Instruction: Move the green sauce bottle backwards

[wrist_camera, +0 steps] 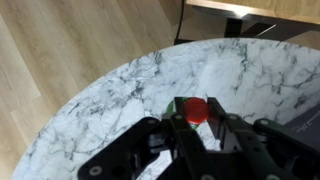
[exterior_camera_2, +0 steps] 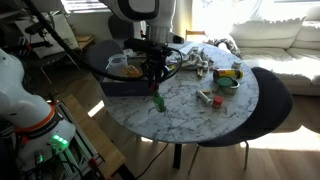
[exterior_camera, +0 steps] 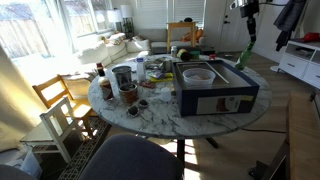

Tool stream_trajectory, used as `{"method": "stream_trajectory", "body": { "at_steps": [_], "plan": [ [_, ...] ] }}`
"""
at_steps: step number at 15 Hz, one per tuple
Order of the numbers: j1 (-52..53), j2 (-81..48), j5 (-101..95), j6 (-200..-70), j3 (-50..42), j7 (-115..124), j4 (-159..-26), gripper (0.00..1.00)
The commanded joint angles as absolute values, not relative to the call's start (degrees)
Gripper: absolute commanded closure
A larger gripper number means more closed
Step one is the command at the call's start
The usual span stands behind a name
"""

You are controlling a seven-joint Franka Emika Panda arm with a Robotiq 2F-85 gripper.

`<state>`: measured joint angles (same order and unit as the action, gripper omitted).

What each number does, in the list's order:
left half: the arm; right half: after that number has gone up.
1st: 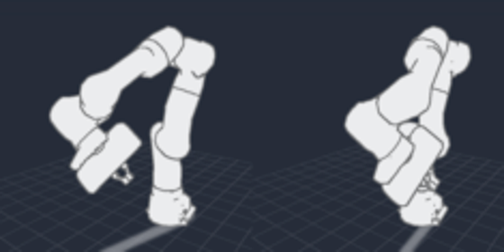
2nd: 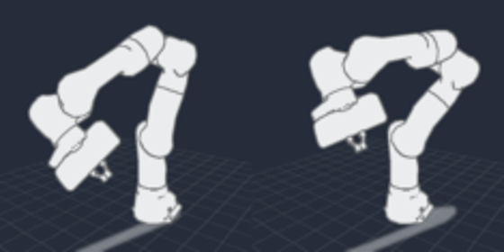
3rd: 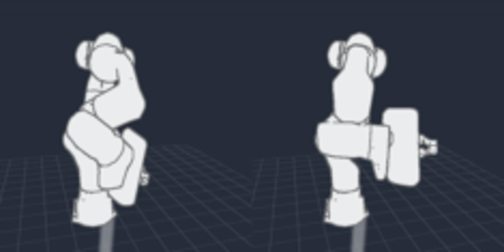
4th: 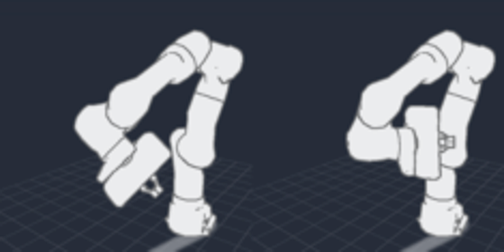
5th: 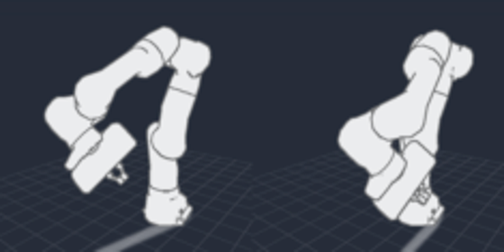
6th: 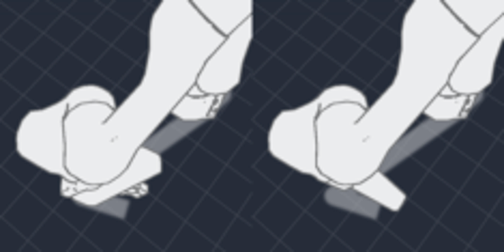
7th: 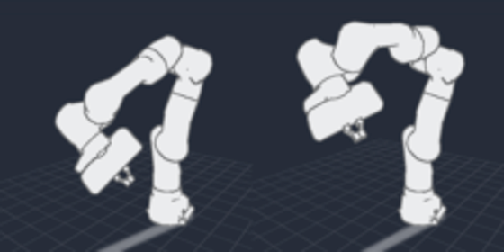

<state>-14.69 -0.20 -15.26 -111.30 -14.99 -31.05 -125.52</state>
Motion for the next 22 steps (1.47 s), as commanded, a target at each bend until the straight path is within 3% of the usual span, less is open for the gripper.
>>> {"method": "stream_trajectory", "body": {
  "at_steps": [1, 10, 22],
  "plan": [
    [-13.94, -8.64, -9.99, -105.13, -13.87, -25.35, -114.98, 0.93],
    [-17.68, -28.81, 3.91, -87.60, -12.42, -12.20, -86.84, 0.93],
    [-24.10, -43.18, 8.81, -82.78, -12.14, 0.26, -66.75, 0.93]
  ]
}}
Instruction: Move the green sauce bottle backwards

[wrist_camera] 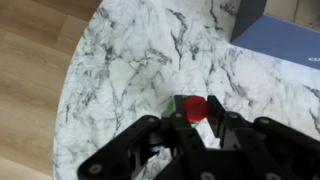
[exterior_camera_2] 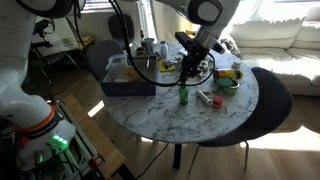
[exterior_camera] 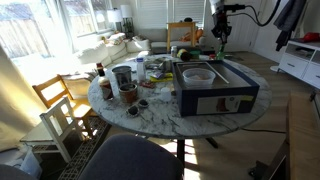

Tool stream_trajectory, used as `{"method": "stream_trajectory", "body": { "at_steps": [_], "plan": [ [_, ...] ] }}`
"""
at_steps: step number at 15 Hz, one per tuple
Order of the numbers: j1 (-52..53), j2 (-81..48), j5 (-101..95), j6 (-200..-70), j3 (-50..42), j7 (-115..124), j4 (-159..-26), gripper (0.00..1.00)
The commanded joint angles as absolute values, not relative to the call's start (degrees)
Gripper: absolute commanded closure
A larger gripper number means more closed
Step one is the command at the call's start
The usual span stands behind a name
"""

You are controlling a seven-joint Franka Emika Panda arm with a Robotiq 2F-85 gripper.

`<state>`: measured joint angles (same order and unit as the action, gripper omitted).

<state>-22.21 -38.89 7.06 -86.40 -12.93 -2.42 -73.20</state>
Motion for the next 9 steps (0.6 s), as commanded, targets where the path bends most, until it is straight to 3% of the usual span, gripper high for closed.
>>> {"method": "stream_trajectory", "body": {
  "at_steps": [1, 5, 6, 7, 9],
  "plan": [
    [-24.36, -44.01, 8.83, -82.72, -12.12, 0.61, -65.74, 0.93],
    [-24.99, -46.08, 8.91, -81.18, -11.79, 1.39, -62.22, 0.93],
    [-25.10, -46.12, 8.75, -80.35, -11.61, 0.71, -61.84, 0.48],
    [-25.05, -46.00, 8.54, -80.53, -11.58, 0.49, -61.74, 0.47],
    [-24.28, -44.01, 8.37, -81.72, -12.22, -1.42, -63.57, 0.34]
  ]
}}
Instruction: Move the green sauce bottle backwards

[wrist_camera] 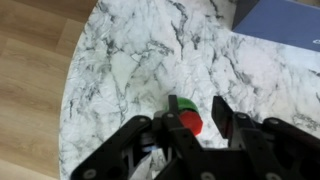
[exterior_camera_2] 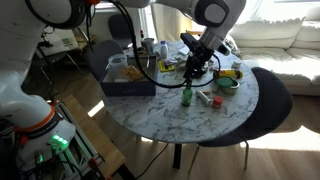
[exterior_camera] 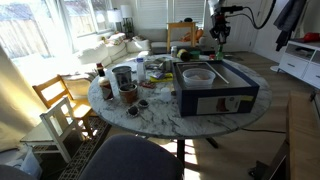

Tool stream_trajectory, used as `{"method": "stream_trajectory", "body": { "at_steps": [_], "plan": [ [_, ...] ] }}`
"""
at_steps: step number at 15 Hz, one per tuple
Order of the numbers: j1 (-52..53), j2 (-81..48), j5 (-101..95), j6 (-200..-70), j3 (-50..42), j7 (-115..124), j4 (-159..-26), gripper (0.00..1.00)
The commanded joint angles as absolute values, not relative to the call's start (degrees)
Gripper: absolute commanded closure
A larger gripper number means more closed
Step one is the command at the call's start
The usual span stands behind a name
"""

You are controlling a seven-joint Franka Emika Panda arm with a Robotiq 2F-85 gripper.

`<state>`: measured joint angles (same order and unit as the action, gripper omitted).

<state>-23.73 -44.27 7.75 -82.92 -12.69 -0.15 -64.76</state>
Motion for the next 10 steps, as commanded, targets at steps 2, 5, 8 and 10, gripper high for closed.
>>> {"method": "stream_trajectory", "body": {
  "at_steps": [2, 5, 8, 10],
  "plan": [
    [-23.78, -41.13, 7.11, -82.04, -12.06, -5.63, -66.07, 0.19],
    [-21.70, -34.21, 2.71, -84.54, -12.55, -15.26, -73.68, 0.01],
    [-19.91, -27.01, -2.35, -86.81, -12.78, -22.78, -81.41, 0.00],
    [-19.01, -22.74, -5.74, -89.01, -12.55, -27.04, -85.81, 0.00]
  ]
}}
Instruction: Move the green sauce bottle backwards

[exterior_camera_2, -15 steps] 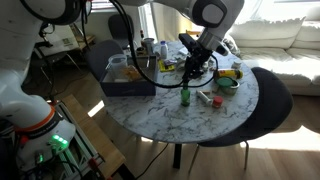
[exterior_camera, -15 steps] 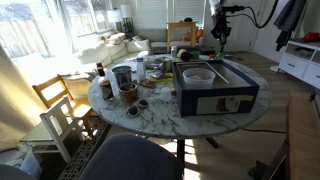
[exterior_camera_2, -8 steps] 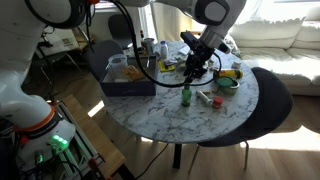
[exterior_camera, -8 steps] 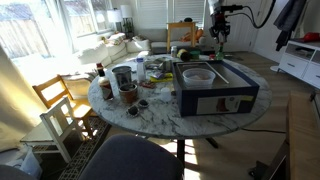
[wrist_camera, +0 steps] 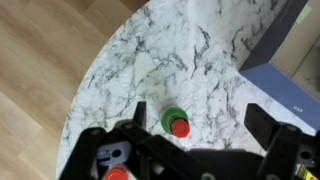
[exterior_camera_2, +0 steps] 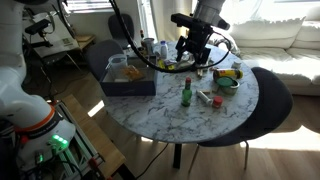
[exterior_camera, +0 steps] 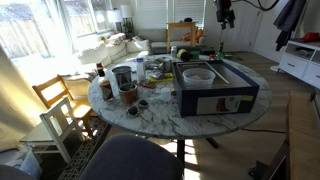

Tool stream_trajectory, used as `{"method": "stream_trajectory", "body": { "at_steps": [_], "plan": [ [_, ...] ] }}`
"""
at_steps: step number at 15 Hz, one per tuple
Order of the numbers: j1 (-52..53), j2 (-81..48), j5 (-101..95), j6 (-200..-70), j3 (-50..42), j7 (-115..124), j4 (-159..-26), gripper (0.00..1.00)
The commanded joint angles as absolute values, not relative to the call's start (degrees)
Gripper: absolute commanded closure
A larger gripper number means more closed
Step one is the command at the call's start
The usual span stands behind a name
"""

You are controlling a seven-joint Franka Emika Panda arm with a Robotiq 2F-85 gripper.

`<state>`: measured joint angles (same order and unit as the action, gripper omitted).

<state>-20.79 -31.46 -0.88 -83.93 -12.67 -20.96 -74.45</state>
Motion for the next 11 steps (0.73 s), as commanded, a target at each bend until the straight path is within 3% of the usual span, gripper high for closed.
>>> {"method": "stream_trajectory", "body": {
  "at_steps": [1, 6, 7, 11],
  "plan": [
    [-18.72, -20.56, -7.00, -90.58, -12.38, -29.02, -88.06, 0.00],
    [-18.89, -10.25, -8.27, -105.07, -10.77, -34.18, -99.45, 0.00],
    [-18.86, -16.82, -8.15, -98.57, -11.42, -32.25, -90.53, 0.00],
    [-18.37, -12.03, -8.02, -102.59, -11.47, -33.21, -96.03, 0.00]
  ]
}}
